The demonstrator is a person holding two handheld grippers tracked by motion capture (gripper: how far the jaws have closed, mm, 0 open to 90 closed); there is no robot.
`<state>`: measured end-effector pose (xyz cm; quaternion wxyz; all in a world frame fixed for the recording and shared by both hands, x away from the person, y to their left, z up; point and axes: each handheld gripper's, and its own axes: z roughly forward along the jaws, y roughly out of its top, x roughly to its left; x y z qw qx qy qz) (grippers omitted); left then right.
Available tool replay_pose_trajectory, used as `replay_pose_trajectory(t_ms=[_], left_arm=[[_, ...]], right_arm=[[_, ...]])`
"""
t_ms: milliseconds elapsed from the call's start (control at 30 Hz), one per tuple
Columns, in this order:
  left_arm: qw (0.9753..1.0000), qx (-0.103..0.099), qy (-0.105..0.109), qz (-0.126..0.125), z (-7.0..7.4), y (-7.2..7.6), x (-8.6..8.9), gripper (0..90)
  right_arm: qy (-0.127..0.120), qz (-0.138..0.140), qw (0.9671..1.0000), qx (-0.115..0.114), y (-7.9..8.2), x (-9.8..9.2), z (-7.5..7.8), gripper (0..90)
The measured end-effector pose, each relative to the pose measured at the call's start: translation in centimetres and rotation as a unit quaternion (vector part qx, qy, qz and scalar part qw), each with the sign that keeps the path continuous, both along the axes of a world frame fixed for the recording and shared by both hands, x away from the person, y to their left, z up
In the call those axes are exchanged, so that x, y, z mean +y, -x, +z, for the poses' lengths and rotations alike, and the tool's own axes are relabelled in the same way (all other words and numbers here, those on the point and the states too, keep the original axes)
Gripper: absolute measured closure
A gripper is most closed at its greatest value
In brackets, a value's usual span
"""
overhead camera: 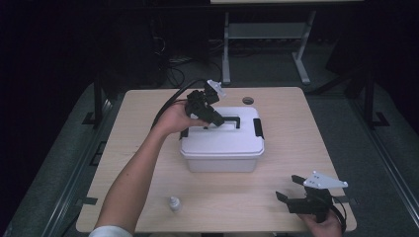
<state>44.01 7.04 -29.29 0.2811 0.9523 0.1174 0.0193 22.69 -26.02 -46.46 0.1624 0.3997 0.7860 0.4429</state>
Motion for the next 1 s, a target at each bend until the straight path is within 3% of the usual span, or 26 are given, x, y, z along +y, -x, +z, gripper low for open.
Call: replay_pose_trajectory(t_ms=[400,700,1000], left_arm=[[0.9987,0.026,0.006,-0.043,0.1,-0.8,0.2,80.6],[0.998,0.029,0.005,-0.057,0.5,-0.4,0.6,84.2],[0.9975,0.03,0.023,-0.06,1.0,-0.4,1.1,84.3]], right_arm=[[-0.001,-0.003,1.0,0.003,-0.1,0.0,-0.1,14.9],[0.001,-0.004,1.0,0.002,0.0,-0.1,-0.1,14.8],[0.002,-0.004,1.0,0.002,0.0,0.0,-0.1,14.9]])
